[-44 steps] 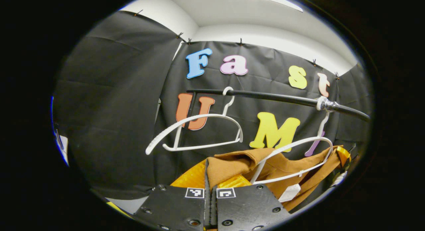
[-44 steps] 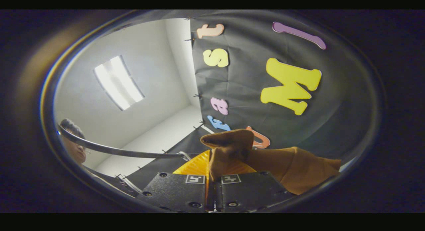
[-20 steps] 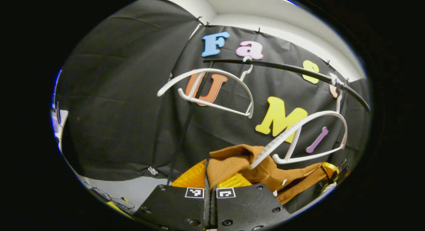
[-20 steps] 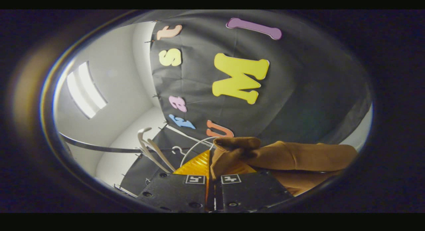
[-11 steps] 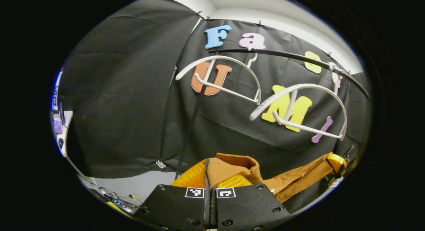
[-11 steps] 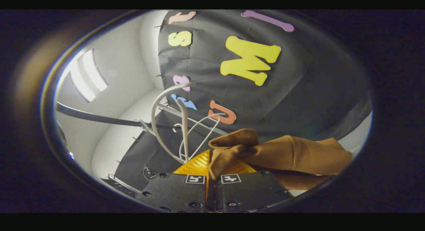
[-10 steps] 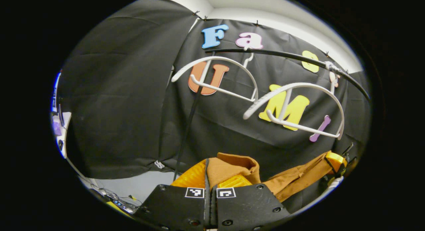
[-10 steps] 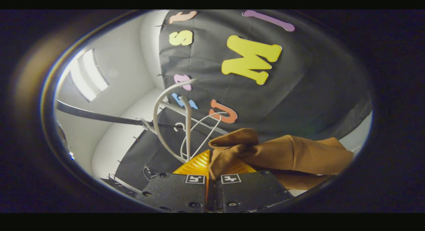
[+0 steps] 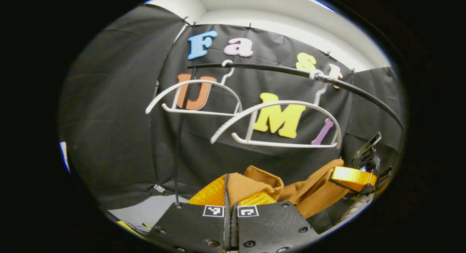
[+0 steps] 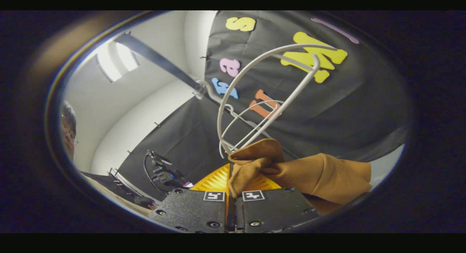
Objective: Grasp the clothes on the hanger with both hands and then place them into the laundry hamper below.
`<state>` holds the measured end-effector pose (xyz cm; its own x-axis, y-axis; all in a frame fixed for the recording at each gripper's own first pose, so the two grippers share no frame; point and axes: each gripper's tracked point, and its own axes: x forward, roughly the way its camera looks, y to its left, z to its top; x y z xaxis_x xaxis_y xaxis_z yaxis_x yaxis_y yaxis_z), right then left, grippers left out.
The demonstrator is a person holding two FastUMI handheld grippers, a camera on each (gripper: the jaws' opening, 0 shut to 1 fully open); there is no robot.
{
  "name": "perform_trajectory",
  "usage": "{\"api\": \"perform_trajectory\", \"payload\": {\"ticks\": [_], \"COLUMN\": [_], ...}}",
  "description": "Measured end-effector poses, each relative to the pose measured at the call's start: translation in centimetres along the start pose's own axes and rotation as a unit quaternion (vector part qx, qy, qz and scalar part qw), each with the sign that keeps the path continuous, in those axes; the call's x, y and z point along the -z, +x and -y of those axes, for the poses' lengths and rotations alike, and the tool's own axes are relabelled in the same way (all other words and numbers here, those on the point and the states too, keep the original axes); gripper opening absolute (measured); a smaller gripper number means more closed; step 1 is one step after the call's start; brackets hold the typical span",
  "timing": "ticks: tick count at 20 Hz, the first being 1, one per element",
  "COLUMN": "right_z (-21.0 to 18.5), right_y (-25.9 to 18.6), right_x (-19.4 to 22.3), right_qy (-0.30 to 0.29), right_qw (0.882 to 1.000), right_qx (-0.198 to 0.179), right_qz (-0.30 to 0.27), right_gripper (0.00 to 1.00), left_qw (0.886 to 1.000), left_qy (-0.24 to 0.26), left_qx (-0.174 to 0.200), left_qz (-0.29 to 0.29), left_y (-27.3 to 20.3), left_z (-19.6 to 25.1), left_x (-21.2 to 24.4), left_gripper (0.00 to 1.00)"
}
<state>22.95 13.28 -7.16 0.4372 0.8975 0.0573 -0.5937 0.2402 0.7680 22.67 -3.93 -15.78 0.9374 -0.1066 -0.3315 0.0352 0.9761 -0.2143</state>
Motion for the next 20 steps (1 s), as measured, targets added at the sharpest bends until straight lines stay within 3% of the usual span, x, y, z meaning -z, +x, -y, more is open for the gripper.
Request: {"api": "perform_trajectory", "payload": {"ticks": [2,3,4,10,17,20], "right_z": [-0.7,-0.6,-0.2,4.6,9.6,13.5], "right_y": [0.8,0.6,0.4,-0.4,-2.1,-3.7], "right_x": [1.6,2.8,3.9,9.3,14.7,17.9], "right_qy": [-0.028,-0.037,-0.043,-0.081,-0.067,-0.058], "right_qw": [0.999,0.999,0.998,0.982,0.965,0.948], "right_qx": [0.015,0.025,0.04,0.151,0.233,0.285], "right_qz": [-0.016,-0.025,-0.033,-0.076,-0.099,-0.129], "right_gripper": [0.04,0.04,0.04,0.05,0.05,0.05], "left_qw": [1.0,0.999,0.999,0.994,0.985,0.979], "left_qy": [0.012,0.015,0.018,0.042,0.044,0.033], "left_qx": [0.02,0.027,0.032,0.055,0.095,0.099], "left_qz": [-0.008,-0.015,-0.023,-0.085,-0.139,-0.177], "left_y": [-0.7,-0.9,-1.2,-1.1,-0.5,-0.5], "left_z": [0.9,1.1,1.3,1.7,3.7,3.4], "left_x": [0.3,0.8,1.6,8.6,15.1,19.5], "left_gripper": [0.0,0.05,0.0,0.0,0.0,0.0]}}
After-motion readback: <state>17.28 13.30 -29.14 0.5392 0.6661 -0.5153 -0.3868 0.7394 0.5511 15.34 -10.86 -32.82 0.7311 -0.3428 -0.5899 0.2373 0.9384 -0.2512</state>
